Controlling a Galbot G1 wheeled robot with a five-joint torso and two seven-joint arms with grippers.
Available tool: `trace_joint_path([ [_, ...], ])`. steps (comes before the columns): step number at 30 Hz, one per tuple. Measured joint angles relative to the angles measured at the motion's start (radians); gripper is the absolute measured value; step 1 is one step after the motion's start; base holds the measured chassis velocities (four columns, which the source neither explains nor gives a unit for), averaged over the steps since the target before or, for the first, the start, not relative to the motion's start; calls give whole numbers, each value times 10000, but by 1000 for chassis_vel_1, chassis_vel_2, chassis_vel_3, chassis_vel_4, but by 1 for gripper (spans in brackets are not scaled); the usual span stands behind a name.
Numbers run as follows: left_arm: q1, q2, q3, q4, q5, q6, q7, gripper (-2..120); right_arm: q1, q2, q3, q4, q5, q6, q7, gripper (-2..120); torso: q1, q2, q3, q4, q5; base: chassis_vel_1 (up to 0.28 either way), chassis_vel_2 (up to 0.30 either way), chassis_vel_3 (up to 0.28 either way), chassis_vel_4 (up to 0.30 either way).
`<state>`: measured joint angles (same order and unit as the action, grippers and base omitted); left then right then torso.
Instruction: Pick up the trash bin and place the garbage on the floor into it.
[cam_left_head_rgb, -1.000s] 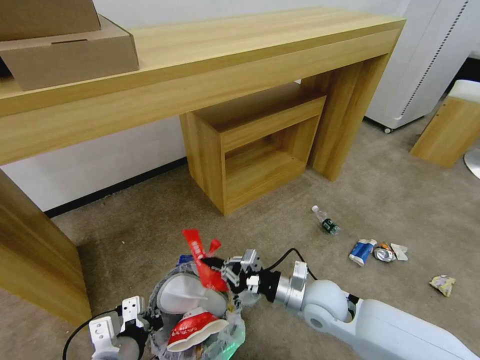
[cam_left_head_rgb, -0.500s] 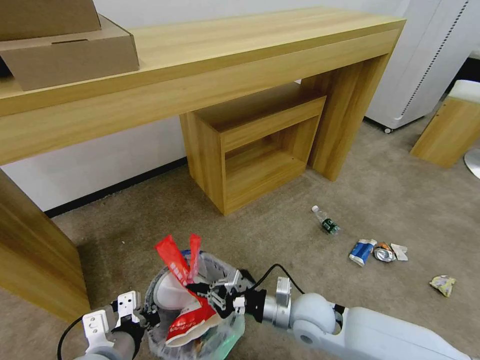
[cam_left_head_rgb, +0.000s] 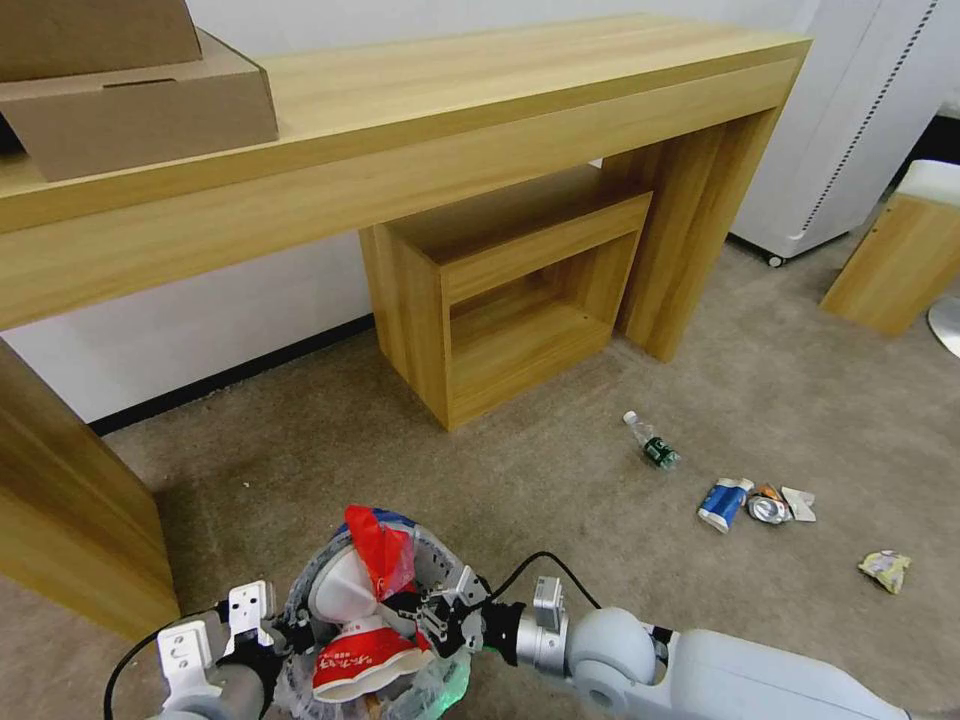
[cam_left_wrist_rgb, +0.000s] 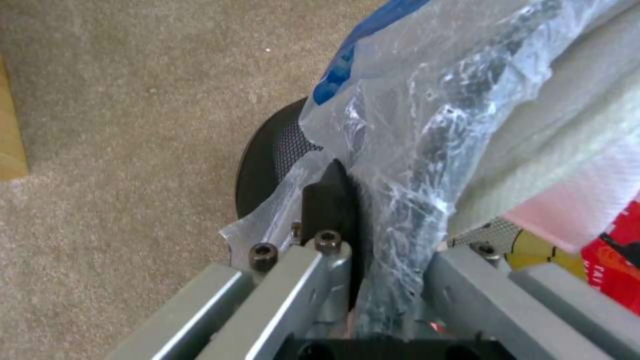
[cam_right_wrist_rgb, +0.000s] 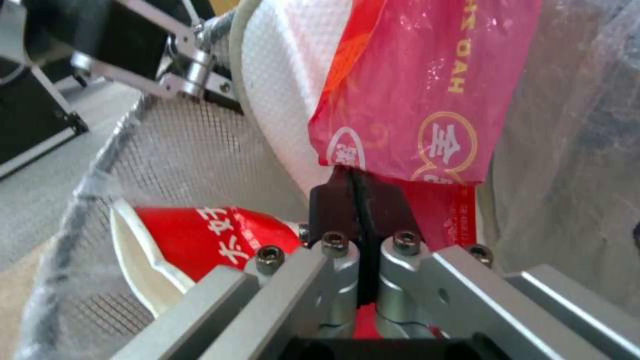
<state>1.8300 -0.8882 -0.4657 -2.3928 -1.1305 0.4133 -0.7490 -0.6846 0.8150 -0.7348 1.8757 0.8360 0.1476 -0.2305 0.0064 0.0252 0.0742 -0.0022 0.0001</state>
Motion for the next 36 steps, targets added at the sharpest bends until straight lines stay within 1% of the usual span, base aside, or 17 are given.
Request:
trace_joint_path([
  [4,94,31,-20,-74,42,-1,-32,0,0,77,-254,-239,31,-34,190,7,0,0,0,1,-2,0,0,0,0],
  [5,117,48,-23,-91,54,-2,-34,0,0,91,-332,-327,31,-37,235,15,0,0,-1,1,-1,0,0,0,0],
  [7,136,61,-31,-102,75,-3,-47,0,0,97,-407,-422,14,-39,272,18,0,0,0,1,-1,0,0,0,0],
  [8,156,81,-52,-111,105,-9,-59,0,-8,103,-496,-558,-51,-41,296,26,0,0,0,1,-1,0,0,0,0],
  [9,156,81,-52,-111,105,-9,-59,0,-8,103,-496,-558,-51,-41,296,26,0,0,0,1,-1,0,0,0,0],
  [12,170,122,-71,-187,116,-32,-83,0,-20,221,-681,-798,-139,-60,424,41,0,0,0,0,0,0,0,0,0],
  [13,170,122,-71,-187,116,-32,-83,0,-20,221,-681,-798,-139,-60,424,41,0,0,0,0,0,0,0,0,0],
  [15,157,151,-77,-200,122,-56,-104,0,47,276,-722,-787,-52,-166,516,52,0,0,0,0,-1,0,0,0,0],
  [16,157,151,-77,-200,122,-56,-104,0,47,276,-722,-787,-52,-166,516,52,0,0,0,0,-1,0,0,0,0],
  [19,110,188,-98,-212,76,-59,-129,0,224,330,-766,-834,-55,-259,545,65,1,0,0,0,-2,0,0,0,0],
  [20,110,188,-98,-212,76,-59,-129,0,224,330,-766,-834,-55,-259,545,65,1,0,0,0,-2,0,0,0,0],
  [22,140,224,-141,-242,40,-51,-129,0,236,320,-756,-860,-229,-253,543,75,0,0,0,1,-1,0,0,0,0],
  [24,181,269,-194,-266,35,-51,-128,0,266,242,-708,-865,-485,-166,331,85,0,1,0,0,-1,0,0,0,0],
  [25,181,269,-194,-266,35,-51,-128,0,266,242,-708,-865,-485,-166,331,85,0,1,0,0,-1,0,0,0,0],
  [27,217,216,-185,-262,116,-52,-128,0,322,255,-600,-945,-474,-192,-185,95,0,0,0,-1,-1,0,0,0,0],
  [30,241,115,-103,-180,276,-54,-121,0,403,363,-593,-984,-425,-191,-257,99,0,0,0,0,-1,0,0,0,0],
  [36,206,96,-132,-133,314,-73,-92,0,605,472,-611,-1002,-356,-190,-158,100,0,0,0,0,-1,0,0,0,0],
])
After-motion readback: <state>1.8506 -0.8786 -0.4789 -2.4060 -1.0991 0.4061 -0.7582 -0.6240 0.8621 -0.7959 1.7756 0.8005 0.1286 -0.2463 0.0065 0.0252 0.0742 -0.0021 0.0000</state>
